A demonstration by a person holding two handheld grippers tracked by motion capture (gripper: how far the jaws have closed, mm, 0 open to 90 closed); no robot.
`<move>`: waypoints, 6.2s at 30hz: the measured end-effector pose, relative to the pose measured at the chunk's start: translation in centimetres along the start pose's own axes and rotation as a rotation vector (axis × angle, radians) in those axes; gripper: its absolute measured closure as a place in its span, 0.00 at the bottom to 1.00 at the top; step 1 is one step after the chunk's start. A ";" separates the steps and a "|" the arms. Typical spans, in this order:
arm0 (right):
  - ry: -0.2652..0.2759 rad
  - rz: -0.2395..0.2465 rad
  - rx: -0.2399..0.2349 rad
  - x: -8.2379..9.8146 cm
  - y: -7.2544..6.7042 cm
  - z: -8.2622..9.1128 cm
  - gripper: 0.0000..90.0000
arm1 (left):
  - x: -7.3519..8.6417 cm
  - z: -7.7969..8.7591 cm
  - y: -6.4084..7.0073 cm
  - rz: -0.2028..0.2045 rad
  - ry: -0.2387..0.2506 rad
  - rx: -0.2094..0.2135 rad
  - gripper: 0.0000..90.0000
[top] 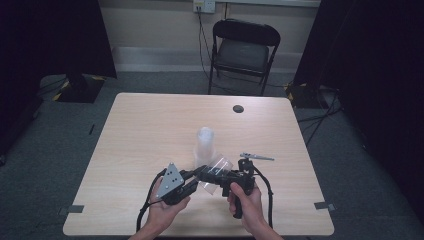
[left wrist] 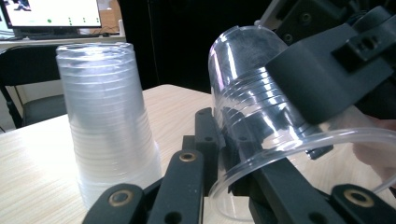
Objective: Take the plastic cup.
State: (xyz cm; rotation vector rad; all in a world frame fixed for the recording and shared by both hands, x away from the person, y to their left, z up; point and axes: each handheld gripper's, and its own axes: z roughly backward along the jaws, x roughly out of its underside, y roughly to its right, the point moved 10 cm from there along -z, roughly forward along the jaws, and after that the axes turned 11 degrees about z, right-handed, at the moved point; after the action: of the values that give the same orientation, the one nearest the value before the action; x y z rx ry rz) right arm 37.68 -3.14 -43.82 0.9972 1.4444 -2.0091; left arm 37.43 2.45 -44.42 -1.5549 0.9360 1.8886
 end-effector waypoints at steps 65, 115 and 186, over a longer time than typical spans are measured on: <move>-0.148 0.464 0.282 0.9 3.0 5.8 0.29 | 2.7 1.9 -1.4 0.257 -0.390 0.047 0.99; -0.479 1.099 0.288 6.4 1.9 1.3 0.20 | 5.4 -0.9 0.8 0.476 -0.830 0.141 1.00; -0.364 0.922 0.348 4.9 3.3 1.7 0.37 | 2.8 -0.9 -0.7 0.391 -0.558 0.091 0.69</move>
State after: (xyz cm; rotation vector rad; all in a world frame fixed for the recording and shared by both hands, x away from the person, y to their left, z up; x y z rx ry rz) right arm 36.59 -5.63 -49.31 1.0808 0.3142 -1.6066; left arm 37.91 2.04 -47.42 -0.7479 1.0878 2.3300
